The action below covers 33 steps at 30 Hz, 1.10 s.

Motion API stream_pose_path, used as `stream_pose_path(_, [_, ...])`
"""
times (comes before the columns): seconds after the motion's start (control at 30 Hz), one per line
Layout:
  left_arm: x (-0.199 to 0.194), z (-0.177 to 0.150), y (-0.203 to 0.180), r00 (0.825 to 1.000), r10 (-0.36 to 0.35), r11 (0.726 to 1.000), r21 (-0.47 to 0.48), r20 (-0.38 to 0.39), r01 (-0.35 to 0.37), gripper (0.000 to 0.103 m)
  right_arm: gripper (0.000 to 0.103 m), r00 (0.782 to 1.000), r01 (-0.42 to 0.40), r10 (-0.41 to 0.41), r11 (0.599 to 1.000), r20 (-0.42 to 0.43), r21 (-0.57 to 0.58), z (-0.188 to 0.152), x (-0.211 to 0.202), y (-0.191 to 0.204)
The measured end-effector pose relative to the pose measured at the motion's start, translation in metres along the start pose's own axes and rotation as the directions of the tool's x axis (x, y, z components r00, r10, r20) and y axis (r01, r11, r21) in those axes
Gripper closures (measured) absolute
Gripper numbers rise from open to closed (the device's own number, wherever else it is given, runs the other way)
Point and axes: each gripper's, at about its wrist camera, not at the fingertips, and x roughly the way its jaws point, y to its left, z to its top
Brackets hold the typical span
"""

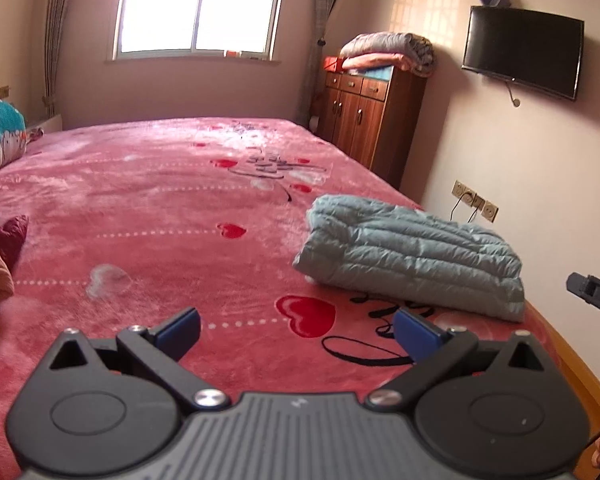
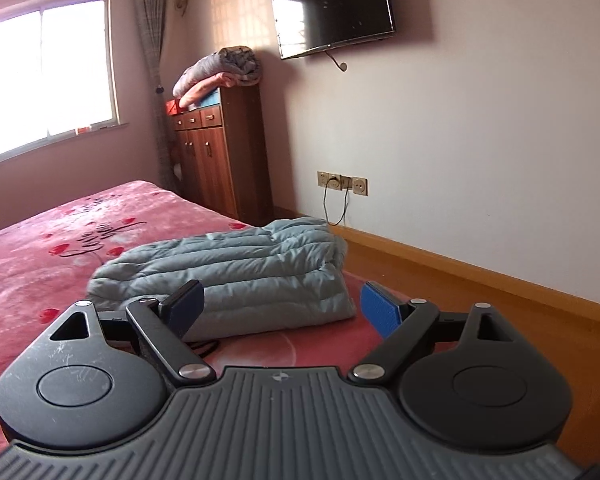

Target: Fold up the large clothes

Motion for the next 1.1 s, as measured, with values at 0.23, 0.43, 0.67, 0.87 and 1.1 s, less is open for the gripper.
stream_pose_path(0.23, [-0.024, 0.004, 0.001, 0.999, 0.024, 1.0, 0.008, 0.044, -0.025, 0.001, 0.0, 0.998, 0.012, -0.011, 1.0, -0.056, 0.019, 0.019, -0.013, 0.008])
stream_pose_path(0.43, [-0.034, 0.006, -0.003, 0.998, 0.021, 1.0, 0.009, 0.062, -0.022, 0.001, 0.0, 0.998, 0.054, -0.054, 0.999, -0.026, 0.0, 0.021, -0.02, 0.009])
stream_pose_path(0.67, [-0.041, 0.005, -0.007, 0.997, 0.005, 1.0, -0.005, 0.076, -0.005, 0.001, 0.0, 0.998, 0.06, -0.06, 0.998, -0.005, 0.026, 0.024, -0.02, -0.001])
stream_pose_path(0.87, [-0.039, 0.003, -0.012, 0.997, -0.008, 1.0, -0.012, 0.076, 0.009, 0.001, 0.0, 0.997, 0.075, -0.076, 0.997, 0.026, 0.027, 0.018, -0.025, -0.005])
stream_pose_path(1.1, [-0.037, 0.0, -0.019, 0.997, -0.002, 1.0, -0.008, 0.074, 0.003, 0.001, 0.0, 0.997, 0.072, -0.073, 0.997, 0.025, 0.036, 0.018, -0.026, -0.007])
